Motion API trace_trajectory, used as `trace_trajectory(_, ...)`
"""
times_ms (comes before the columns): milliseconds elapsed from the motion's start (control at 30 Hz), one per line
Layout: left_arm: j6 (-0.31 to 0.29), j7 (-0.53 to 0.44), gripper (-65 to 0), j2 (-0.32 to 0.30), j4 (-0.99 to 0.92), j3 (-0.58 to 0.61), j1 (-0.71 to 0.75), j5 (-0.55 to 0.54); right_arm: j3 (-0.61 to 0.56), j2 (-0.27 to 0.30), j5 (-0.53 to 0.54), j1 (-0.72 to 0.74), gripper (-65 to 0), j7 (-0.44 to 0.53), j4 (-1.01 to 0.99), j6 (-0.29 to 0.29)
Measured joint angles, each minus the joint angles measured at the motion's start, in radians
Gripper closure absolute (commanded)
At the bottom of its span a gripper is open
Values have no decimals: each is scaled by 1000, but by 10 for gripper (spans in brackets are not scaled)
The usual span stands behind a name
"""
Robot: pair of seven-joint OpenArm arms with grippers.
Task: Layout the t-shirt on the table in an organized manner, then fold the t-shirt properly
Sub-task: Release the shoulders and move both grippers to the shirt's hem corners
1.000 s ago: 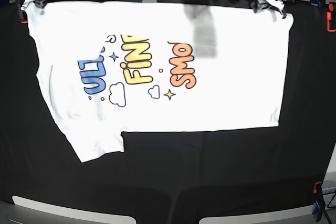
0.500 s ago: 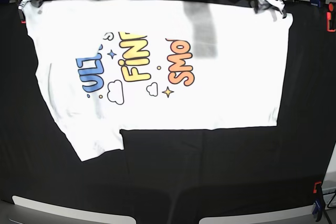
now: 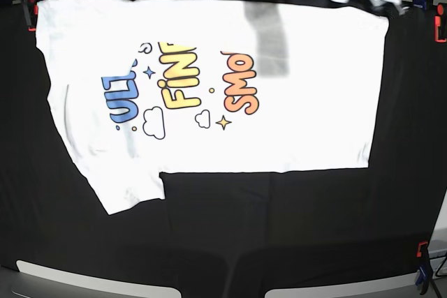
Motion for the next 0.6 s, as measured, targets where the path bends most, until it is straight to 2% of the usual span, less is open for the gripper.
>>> trace_trajectory(67,43,123,-220,-1,0,-3,-5,168,-4,-3,4,-9,-290,-13,38,-50)
trace_trajectory(100,88,128,-220,-1,0,-7,-8,237,-4,-3,10,-1,-290,-15,57,-57)
trace_trajectory(167,140,93,-220,0,1,-18,-12,344,-2,-2,34,29,-290,-14,100,-67)
trace_trajectory(233,153,78,-220,0,1,-27,-21,367,-3,-3,80,81,-290,-12,129,-68)
trace_trajectory(367,166,-1,-220,0,1,-47,-98,341,-4,-3,170,216,-290,-7,151,-67)
trace_trajectory(467,172,-68,-220,-2,1,-86,-209,188,17,-3,254,316,-290,12,152,-36)
trace_trajectory(600,143,-169,-219,0,1,-164,-369,-27,94,-8,447,442,-290,58,151,40)
